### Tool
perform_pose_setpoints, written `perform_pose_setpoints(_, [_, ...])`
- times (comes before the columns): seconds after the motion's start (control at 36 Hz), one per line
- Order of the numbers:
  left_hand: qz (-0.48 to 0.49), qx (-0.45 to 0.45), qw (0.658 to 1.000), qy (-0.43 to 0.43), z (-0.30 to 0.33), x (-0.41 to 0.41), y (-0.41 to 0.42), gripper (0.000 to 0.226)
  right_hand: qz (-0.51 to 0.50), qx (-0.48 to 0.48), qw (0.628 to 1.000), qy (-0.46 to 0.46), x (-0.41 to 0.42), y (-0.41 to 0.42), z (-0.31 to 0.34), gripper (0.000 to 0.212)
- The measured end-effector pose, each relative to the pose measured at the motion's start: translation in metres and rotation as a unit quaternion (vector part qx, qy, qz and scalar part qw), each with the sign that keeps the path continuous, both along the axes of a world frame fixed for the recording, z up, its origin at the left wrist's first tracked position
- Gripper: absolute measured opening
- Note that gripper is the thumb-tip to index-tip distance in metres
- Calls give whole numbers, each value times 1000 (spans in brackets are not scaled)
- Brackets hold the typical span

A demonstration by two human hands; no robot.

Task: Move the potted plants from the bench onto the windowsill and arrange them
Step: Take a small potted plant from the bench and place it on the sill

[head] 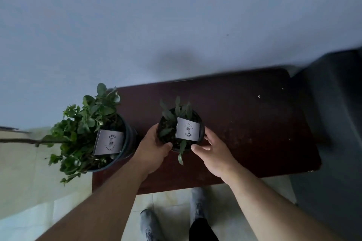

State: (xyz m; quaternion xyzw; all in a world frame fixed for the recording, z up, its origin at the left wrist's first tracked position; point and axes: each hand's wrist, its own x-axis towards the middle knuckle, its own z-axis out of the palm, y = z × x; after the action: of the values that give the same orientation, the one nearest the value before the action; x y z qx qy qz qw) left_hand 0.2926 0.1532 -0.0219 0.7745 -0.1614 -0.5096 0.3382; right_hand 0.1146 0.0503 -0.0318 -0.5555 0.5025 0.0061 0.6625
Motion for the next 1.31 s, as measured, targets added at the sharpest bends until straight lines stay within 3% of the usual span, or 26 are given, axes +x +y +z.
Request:
perform_pose_setpoints(0.14, [19,-38,998,35,11,-16,-1,66,-20,-10,1000,17,-2,-2,8,77])
perform_pose_setpoints(0.25, [37,-75,996,32,48,-23,1,70,-7,-23,1000,-2,-8,-8,64,72])
perform_pose_setpoints(0.5, [45,-164,985,-18,215,-32,31,65,3,-40,995,-95,-13,0,234,56])
perform_pose_setpoints(0.72, [89,-242,957,-131,335,-13,96,62,88,-92,977,-169,17,25,359,45])
perform_pose_setpoints(0.94, [165,-334,917,-140,404,24,208,62,197,-98,940,-259,97,109,432,43])
perform_pose_setpoints(1.31, [280,-364,868,-189,421,64,466,63,338,-89,892,-287,197,346,461,39])
